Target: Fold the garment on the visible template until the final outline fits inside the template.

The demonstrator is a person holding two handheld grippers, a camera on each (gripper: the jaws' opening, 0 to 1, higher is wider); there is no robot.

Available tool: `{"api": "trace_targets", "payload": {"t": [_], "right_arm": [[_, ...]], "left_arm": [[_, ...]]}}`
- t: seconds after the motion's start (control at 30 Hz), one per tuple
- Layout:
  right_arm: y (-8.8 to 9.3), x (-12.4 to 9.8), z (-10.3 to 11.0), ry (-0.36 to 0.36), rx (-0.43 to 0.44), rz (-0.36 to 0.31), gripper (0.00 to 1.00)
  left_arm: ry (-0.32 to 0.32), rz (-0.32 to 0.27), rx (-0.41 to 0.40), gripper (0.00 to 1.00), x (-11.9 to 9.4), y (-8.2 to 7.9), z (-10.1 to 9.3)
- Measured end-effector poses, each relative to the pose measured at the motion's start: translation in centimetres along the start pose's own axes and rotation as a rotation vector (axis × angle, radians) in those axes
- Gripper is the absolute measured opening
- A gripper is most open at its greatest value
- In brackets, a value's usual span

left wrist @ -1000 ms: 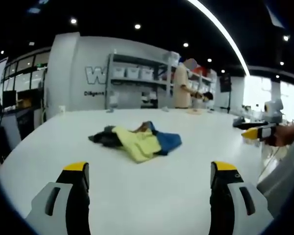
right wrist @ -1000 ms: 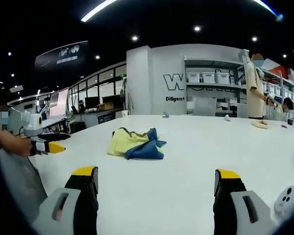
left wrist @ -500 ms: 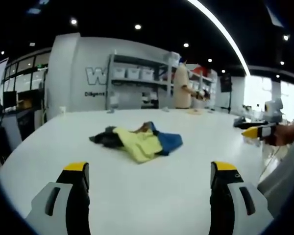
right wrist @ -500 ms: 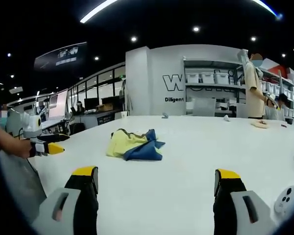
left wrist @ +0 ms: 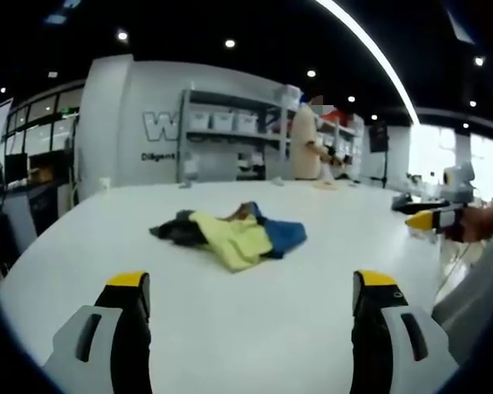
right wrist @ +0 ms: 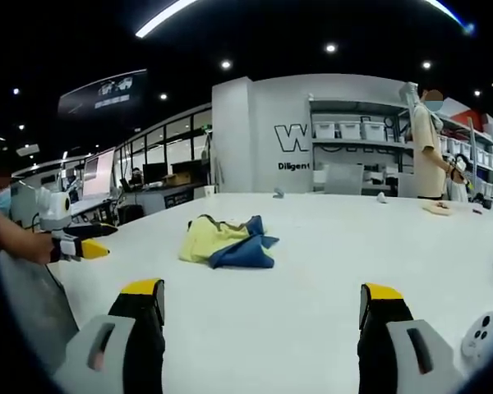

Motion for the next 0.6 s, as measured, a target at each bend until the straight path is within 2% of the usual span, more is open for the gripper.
{"api": "trace_targets", "payload": {"t": [0.6], "right_arm": [[0.50,0.27,0.47,-0.010,0.001,0.021,0.99]], "left_arm": [[0.006,0.005,0.009,0.98,0.00,-0.02,-0.22]]}}
Point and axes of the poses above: the point that each gripper's makers call its tool centre point, and the gripper's own axes: x roughly forward along the fingers, z roughly to its left, y roughly out of its underside, the point moved 1 cm from there along -x, roughly backward along the fingers, and after that the axes turned 4 degrees about z, right-handed, at the moved point
